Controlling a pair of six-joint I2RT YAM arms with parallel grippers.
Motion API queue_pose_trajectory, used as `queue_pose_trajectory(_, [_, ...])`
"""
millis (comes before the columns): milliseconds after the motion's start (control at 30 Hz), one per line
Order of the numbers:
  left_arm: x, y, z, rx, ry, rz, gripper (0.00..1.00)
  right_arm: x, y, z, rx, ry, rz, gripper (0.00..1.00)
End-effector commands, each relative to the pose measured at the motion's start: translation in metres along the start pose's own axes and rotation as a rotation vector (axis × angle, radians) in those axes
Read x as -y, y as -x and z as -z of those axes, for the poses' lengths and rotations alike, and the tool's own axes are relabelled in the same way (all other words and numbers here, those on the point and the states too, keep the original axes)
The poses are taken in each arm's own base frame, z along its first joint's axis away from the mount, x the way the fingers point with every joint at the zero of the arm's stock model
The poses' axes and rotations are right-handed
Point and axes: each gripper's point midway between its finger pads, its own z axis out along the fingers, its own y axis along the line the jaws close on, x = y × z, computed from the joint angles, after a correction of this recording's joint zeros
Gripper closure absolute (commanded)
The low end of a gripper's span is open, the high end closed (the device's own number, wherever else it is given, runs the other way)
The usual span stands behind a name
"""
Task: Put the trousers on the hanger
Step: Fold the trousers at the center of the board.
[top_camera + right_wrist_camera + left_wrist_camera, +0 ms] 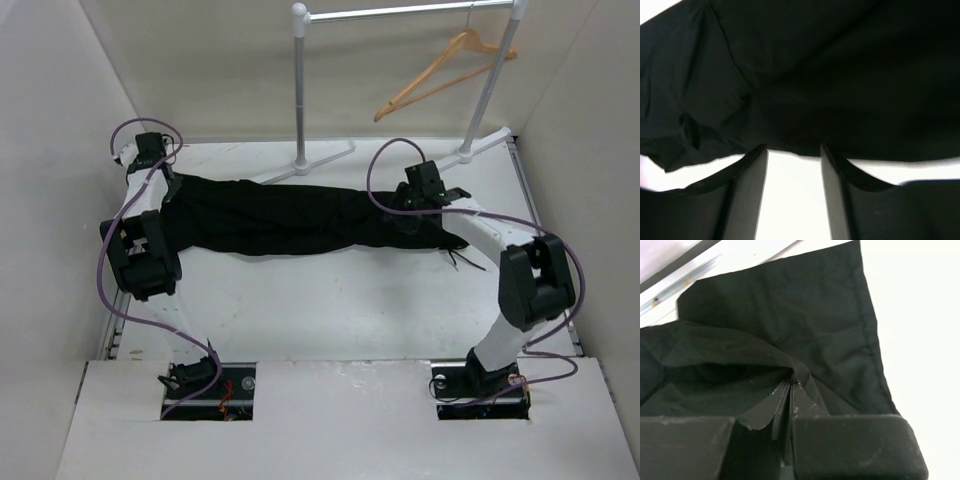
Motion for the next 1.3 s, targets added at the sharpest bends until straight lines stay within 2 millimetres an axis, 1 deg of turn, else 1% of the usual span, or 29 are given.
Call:
queue_pose_trajectory(0, [0.022, 0.024, 0.012, 0.071, -0.042, 0.029, 0.98, -0.007, 0.007, -0.016, -0.002, -0.026, -0.020, 0.52])
queue_pose_trajectory(100, [0.027, 0.028, 0.010, 0.079, -0.051, 0.039, 0.98, -0.001, 0.004, -0.029, -0.026, -0.071, -0.028, 0.53])
queue_pose_trajectory(200, [0.033, 0.033, 0.007, 0.087, -0.059, 0.054, 0.98, 0.008, 0.005, -0.034, -0.032, -0.122, -0.002, 0.52])
queue_pose_trajectory(267, [0.038, 0.038, 0.005, 0.096, -0.067, 0.058, 0.99, 0.013, 0.006, -0.037, -0.041, -0.153, 0.025, 0.53])
queue_pose_trajectory(300, [0.041, 0.041, 0.003, 0.103, -0.070, 0.061, 0.99, 0.014, 0.005, -0.038, -0.049, -0.161, 0.042, 0.57])
queue_pose_trajectory(333, [0.042, 0.043, 0.001, 0.107, -0.069, 0.063, 0.99, 0.013, 0.002, -0.039, -0.065, -0.161, 0.064, 0.64])
queue_pose_trajectory(367, [0.043, 0.044, -0.001, 0.110, -0.067, 0.064, 0.99, 0.012, -0.001, -0.039, -0.073, -0.169, 0.083, 0.71])
queue_pose_trajectory(400, [0.045, 0.044, -0.004, 0.109, -0.066, 0.065, 0.99, 0.011, -0.004, -0.038, -0.078, -0.172, 0.095, 0.81])
queue_pose_trajectory(433, [0.045, 0.044, -0.007, 0.109, -0.064, 0.068, 0.99, 0.011, -0.005, -0.037, -0.077, -0.175, 0.102, 0.87])
queue_pose_trajectory(500, [0.042, 0.046, -0.010, 0.106, -0.057, 0.083, 0.99, 0.012, -0.003, -0.032, -0.054, -0.187, 0.108, 0.98])
queue_pose_trajectory(533, [0.042, 0.046, -0.010, 0.107, -0.059, 0.088, 0.99, 0.013, 0.001, -0.028, -0.038, -0.190, 0.115, 1.00])
queue_pose_trajectory(667, [0.044, 0.053, -0.007, 0.122, -0.066, 0.096, 0.99, 0.012, 0.009, -0.003, 0.004, -0.183, 0.149, 1.00])
queue_pose_trajectory(800, [0.046, 0.062, -0.004, 0.134, -0.070, 0.102, 0.99, 0.018, 0.007, 0.024, 0.020, -0.169, 0.189, 1.00])
queue_pose_trajectory(833, [0.048, 0.062, -0.004, 0.135, -0.072, 0.100, 0.99, 0.018, 0.004, 0.029, 0.021, -0.156, 0.196, 0.98])
queue_pose_trajectory(867, [0.049, 0.061, -0.004, 0.134, -0.074, 0.096, 0.99, 0.018, 0.004, 0.033, 0.024, -0.149, 0.205, 0.88])
queue_pose_trajectory(933, [0.048, 0.059, -0.006, 0.129, -0.070, 0.094, 0.99, 0.021, 0.001, 0.030, 0.014, -0.156, 0.226, 0.61])
queue_pose_trajectory(967, [0.049, 0.057, -0.006, 0.127, -0.072, 0.092, 0.99, 0.021, -0.003, 0.025, -0.003, -0.163, 0.240, 0.54])
queue_pose_trajectory(1100, [0.050, 0.047, -0.010, 0.112, -0.069, 0.084, 0.99, 0.020, -0.007, 0.011, -0.035, -0.182, 0.262, 0.43])
queue_pose_trajectory(1200, [0.048, 0.043, -0.011, 0.104, -0.066, 0.083, 0.99, 0.022, -0.015, 0.005, -0.076, -0.213, 0.304, 0.40])
queue_pose_trajectory(1267, [0.047, 0.041, -0.012, 0.100, -0.065, 0.082, 0.99, 0.022, -0.018, 0.001, -0.091, -0.223, 0.347, 0.40])
